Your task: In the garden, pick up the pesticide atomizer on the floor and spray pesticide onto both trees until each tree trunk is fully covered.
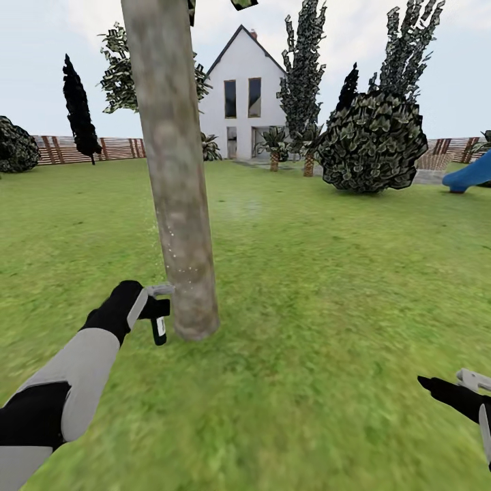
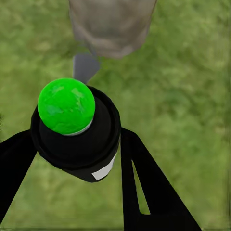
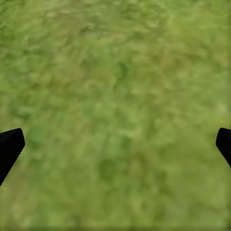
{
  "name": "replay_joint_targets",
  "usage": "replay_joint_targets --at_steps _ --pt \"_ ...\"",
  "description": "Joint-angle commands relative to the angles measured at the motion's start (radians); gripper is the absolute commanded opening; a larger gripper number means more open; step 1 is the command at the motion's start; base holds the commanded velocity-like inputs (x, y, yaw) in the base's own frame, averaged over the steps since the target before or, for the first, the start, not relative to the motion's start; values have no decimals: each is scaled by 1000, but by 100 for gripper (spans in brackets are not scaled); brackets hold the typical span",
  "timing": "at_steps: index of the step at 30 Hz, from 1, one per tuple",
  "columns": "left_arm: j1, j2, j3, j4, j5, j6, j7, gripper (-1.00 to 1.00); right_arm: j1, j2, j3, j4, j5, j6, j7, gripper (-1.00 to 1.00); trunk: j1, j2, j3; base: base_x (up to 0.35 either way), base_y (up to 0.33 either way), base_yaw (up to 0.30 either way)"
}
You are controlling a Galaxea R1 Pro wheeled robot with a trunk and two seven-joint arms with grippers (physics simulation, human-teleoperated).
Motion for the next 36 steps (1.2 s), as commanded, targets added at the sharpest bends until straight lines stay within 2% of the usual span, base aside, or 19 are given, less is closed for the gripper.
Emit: replay_joint_targets --at_steps 1,3,6,11,13,16,20,26,27,29,32,36 --pt "-1 0 3 -24 1 19 -2 -100 -1 0 -2 -1 11 3 9 100 0 0 -1 0 0 0" --pt "-4 0 3 -102 0 76 -2 -100 -1 0 -3 -1 11 3 10 100 0 0 -1 0 0 -139" --pt "-23 -4 3 -142 -1 97 0 -100 -1 0 -3 -1 11 3 10 100 0 0 -1 0 0 -102" --pt "-120 -43 3 -146 -4 103 0 -100 -1 0 -3 -1 11 3 10 100 0 0 -1 0 0 -7" --pt "-170 -49 3 -143 -4 103 0 -100 -1 0 -3 -1 11 3 10 100 0 0 -1 0 0 0" --pt "-223 -48 3 -138 -9 105 1 -100 -1 1 -2 -1 11 3 9 100 0 0 -1 0 0 0" --pt "-300 -47 4 -84 -10 105 2 -100 -1 0 -2 0 11 3 9 100 0 0 -1 0 0 0" --pt "-353 -20 4 -65 -11 105 2 -100 -1 0 -2 2 11 3 9 100 0 0 -1 0 0 0" --pt "-355 -19 4 -64 -30 105 2 -100 -1 0 -2 3 11 3 9 100 0 0 -1 0 0 0" --pt "-357 -17 5 -63 -109 105 3 -100 -1 0 -2 3 11 3 9 100 0 0 -1 0 0 0" --pt "-362 -18 7 -62 -175 106 3 -100 -1 0 -2 3 11 3 9 100 0 0 -1 0 0 0" --pt "-363 -18 7 -7 -182 107 2 -100 -1 0 -3 5 11 3 9 100 0 0 -1 0 0 0"
